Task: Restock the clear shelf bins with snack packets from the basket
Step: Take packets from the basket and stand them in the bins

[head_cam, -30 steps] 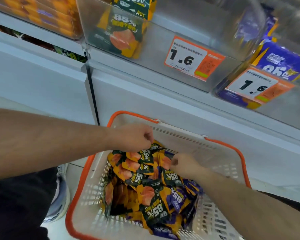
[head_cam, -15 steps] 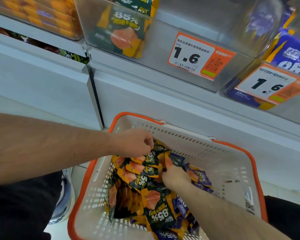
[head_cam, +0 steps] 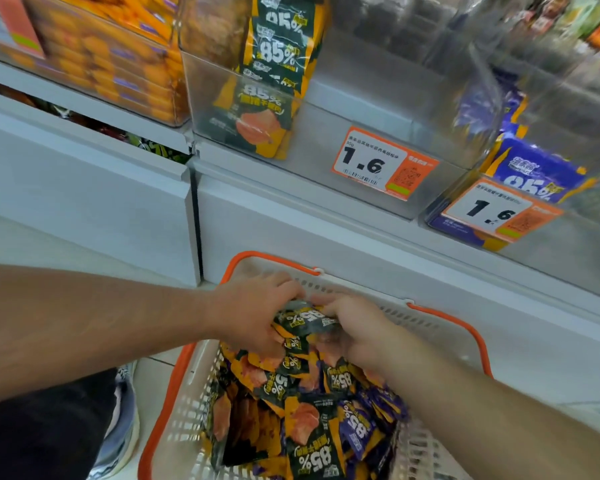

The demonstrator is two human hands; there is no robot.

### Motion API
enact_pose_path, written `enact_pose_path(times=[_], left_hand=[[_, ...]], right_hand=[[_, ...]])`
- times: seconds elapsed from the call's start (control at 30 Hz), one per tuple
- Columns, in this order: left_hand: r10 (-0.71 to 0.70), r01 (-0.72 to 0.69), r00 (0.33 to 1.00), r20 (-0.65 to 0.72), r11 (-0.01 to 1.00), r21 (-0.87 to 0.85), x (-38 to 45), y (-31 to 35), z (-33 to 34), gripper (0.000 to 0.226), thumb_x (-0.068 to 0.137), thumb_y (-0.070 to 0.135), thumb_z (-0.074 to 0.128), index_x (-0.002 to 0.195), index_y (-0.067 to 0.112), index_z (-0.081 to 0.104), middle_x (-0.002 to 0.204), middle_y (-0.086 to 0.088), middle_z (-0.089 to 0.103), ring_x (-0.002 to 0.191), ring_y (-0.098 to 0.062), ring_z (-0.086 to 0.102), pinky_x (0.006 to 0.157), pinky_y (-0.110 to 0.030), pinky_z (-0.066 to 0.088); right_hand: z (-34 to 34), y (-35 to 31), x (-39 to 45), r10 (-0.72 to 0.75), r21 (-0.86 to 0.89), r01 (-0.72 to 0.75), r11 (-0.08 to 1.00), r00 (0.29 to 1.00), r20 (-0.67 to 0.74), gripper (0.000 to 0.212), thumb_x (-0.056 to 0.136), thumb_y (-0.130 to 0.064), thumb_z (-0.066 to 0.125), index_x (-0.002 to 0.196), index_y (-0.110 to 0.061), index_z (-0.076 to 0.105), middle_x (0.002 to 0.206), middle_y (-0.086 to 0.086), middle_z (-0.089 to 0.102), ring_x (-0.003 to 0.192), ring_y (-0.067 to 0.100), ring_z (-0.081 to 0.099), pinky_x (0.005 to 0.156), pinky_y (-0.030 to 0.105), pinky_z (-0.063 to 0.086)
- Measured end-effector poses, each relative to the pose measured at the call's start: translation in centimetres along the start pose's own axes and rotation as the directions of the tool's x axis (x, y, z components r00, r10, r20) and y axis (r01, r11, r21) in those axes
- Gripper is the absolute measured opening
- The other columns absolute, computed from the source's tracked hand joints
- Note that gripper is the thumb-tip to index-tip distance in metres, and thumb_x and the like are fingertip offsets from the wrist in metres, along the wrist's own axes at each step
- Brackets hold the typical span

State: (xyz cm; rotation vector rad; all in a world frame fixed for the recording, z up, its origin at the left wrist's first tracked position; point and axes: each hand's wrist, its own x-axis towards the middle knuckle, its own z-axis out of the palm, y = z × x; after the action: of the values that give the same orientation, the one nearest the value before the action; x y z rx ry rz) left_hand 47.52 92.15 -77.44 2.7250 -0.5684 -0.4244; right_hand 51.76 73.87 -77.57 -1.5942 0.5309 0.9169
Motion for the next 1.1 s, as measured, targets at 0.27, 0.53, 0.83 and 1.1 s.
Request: enact_pose_path(times=[0.27,0.53,0.83,1.1], left_hand=[[-0.336,0.068,0.933,-0.128,0.514,-0.855,-0.8,-2.4,-1.3,0.03,0.079,0.034,0.079,0.107,0.027,0.072,0.103,0.009,0.074,0.1,-0.01,0.069,0.096,-0.038,0.052],[-0.339,-0.048,0.935,-0.108,0.181,-0.982,-1.0,-0.4,-4.5,0.04,0.075,0.03,0.074,0.11,0.012,0.071,0.105,-0.006,0.075,0.102,-0.023,0.07,0.096,-0.04,0.052],[-0.501,-0.327,0.786,-0.362,0.16,-0.931,-0.1,-0.2,-7.6,0.068,0.06,0.066,0.057,0.119,0.032,0.052,0.104,-0.003,0.067,0.072,-0.017,0.064,0.066,-0.031,0.042],[-0.467,-0.315,0.801,-0.375,0.204,-0.927,0.8,0.5,-7.5,0.085,0.053,0.062,0.061,0.133,0.039,0.04,0.107,0.002,0.062,0.073,-0.012,0.064,0.065,-0.023,0.044]], right_hand=[[0.6,-4.4,-3.4,-0.112,-0.058,0.119,0.991,0.987,0.115,0.053,0.095,-0.06,0.042,0.091,-0.011,0.06,0.056,0.004,0.045,0.042,0.016,0.034,0.051,0.027,0.036],[2.0,-8.0,-6.0,-0.567,-0.417,0.588,0.693,0.802,0.187,0.011,0.093,-0.012,0.065,0.095,-0.003,0.071,0.077,0.002,0.075,0.069,0.019,0.071,0.069,0.035,0.06],[3.9,-17.8,-10.5,-0.906,-0.409,0.827,0.385,0.423,0.001,0.018,0.094,-0.019,0.064,0.076,-0.016,0.065,0.059,0.0,0.064,0.039,0.011,0.054,0.048,0.028,0.047],[6.8,-24.9,-8.3,-0.86,-0.27,0.819,0.506,0.456,-0.227,0.02,0.094,-0.024,0.064,0.076,-0.018,0.057,0.064,0.004,0.055,0.04,0.011,0.045,0.042,0.021,0.035]])
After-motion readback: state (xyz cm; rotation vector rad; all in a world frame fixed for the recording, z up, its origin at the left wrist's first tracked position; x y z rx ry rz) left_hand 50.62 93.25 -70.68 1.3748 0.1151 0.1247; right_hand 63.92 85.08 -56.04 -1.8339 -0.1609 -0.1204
